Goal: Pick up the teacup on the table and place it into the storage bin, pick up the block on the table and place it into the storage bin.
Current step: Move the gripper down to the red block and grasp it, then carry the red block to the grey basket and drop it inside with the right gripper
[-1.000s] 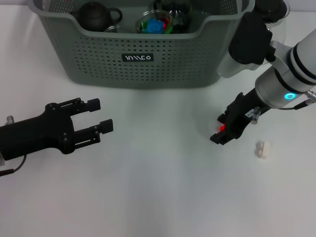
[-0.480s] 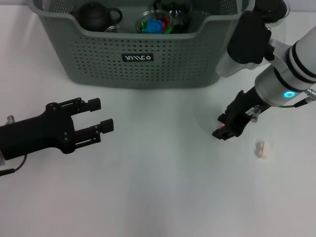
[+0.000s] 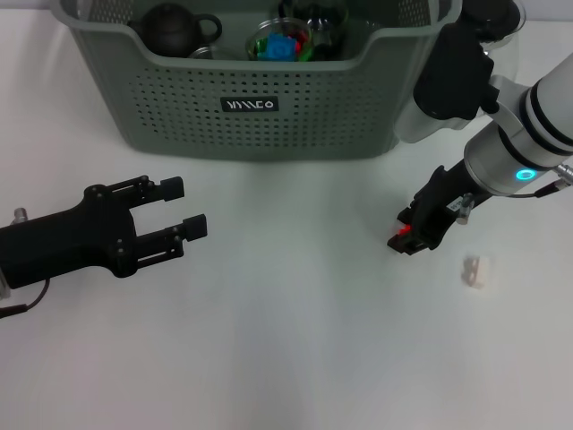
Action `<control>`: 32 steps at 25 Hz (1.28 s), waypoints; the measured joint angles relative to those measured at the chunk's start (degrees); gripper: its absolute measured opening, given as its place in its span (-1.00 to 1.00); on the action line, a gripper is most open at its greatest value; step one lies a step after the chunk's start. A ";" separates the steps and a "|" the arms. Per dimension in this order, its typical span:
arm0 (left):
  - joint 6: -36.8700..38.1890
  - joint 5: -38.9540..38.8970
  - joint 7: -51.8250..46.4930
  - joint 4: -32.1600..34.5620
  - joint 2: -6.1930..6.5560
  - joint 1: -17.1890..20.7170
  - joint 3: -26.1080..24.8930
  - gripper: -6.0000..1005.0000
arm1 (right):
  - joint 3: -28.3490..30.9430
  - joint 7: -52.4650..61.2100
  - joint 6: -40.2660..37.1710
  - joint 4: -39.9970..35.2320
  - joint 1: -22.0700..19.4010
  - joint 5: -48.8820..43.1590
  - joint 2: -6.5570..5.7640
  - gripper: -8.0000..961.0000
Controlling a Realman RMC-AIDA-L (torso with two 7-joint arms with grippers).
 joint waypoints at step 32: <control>-0.08 0.00 0.17 -0.08 0.00 0.39 -0.91 0.38 | 27.05 0.13 -9.47 -17.09 4.09 23.34 -0.73 -0.56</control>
